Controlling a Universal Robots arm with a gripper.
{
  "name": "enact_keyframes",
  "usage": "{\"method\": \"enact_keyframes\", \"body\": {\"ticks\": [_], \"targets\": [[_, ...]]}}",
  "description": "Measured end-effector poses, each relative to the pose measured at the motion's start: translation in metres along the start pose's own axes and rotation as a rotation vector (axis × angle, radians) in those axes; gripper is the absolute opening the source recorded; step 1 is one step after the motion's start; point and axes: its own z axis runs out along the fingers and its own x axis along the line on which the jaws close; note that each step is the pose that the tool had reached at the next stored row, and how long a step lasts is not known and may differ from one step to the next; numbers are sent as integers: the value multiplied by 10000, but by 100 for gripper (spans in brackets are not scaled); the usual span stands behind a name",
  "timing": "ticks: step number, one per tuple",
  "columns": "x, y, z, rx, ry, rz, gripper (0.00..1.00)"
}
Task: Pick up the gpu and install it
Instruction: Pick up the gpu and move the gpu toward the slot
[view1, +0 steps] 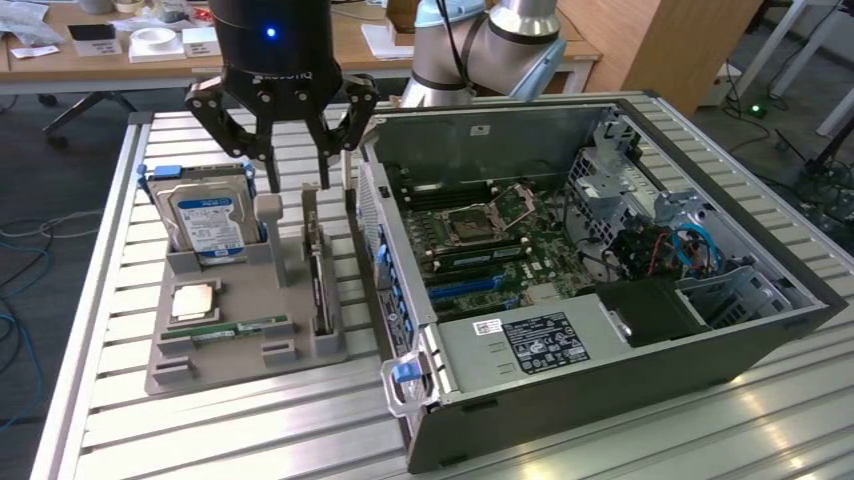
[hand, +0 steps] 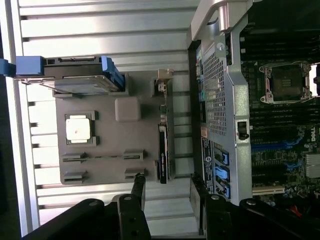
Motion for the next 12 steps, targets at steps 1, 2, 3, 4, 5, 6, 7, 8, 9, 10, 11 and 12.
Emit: {"method": "enact_keyframes", "body": {"ticks": [1,2,3,4,5,6,7,8,9,10,11,12], "targets": [[0,-1,18,-1,-1,0,49],[1,-2,36,0,0,0,49],[1,-2,53,-1,0,0,49],[2,-3,69,-1,-1,1,49],[2,-3,82,-1,0,0,49],[3,-4,95,0,0,1,49],[3,-5,110,0,0,0,49],[3,-5,124,0,0,1,49],[4,-6,139,0,1,0,49],[4,-6,153,1,1,0,49],[4,-7,166,-1,-1,0,49],[4,-7,175,0,-1,1,49]]}}
